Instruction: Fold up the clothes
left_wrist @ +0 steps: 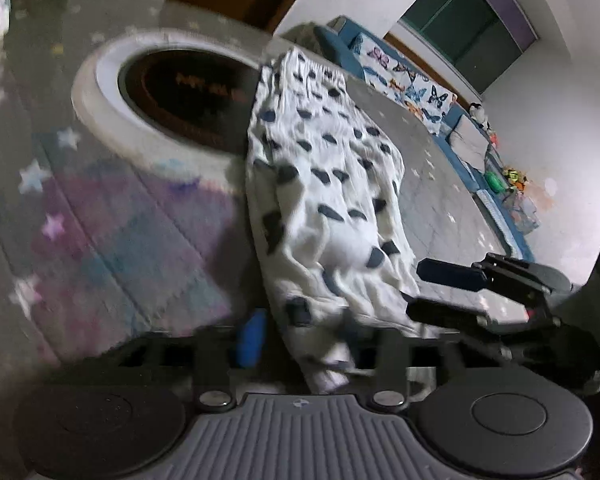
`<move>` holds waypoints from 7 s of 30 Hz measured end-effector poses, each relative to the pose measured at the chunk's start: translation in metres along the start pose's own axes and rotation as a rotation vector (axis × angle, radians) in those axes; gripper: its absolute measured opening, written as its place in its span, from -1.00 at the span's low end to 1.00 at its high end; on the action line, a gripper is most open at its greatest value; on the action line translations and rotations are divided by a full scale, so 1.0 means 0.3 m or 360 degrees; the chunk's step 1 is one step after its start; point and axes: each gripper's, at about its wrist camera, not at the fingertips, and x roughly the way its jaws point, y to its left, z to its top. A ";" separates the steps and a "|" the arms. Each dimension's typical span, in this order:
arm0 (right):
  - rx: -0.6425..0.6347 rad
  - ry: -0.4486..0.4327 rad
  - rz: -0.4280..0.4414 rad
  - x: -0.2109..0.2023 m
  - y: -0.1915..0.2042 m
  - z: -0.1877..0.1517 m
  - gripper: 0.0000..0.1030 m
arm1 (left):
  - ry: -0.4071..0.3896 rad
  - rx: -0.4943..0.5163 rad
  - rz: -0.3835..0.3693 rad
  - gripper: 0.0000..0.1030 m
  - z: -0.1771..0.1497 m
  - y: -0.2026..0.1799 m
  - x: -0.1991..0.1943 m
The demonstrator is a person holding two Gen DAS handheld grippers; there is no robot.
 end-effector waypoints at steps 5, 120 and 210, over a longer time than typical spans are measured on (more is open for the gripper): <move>-0.0083 -0.0013 -0.0052 0.015 0.070 -0.020 0.02 | -0.0032 -0.0008 -0.0004 -0.78 0.015 -0.034 -0.042; 0.0097 0.0285 -0.0372 0.865 -0.638 0.575 1.00 | 0.0005 0.0681 -0.0280 1.00 0.084 -0.218 0.262; 0.0667 -0.0025 -0.0209 0.194 -0.600 0.062 1.00 | -0.0046 0.0730 -0.0133 1.00 0.066 -0.236 0.242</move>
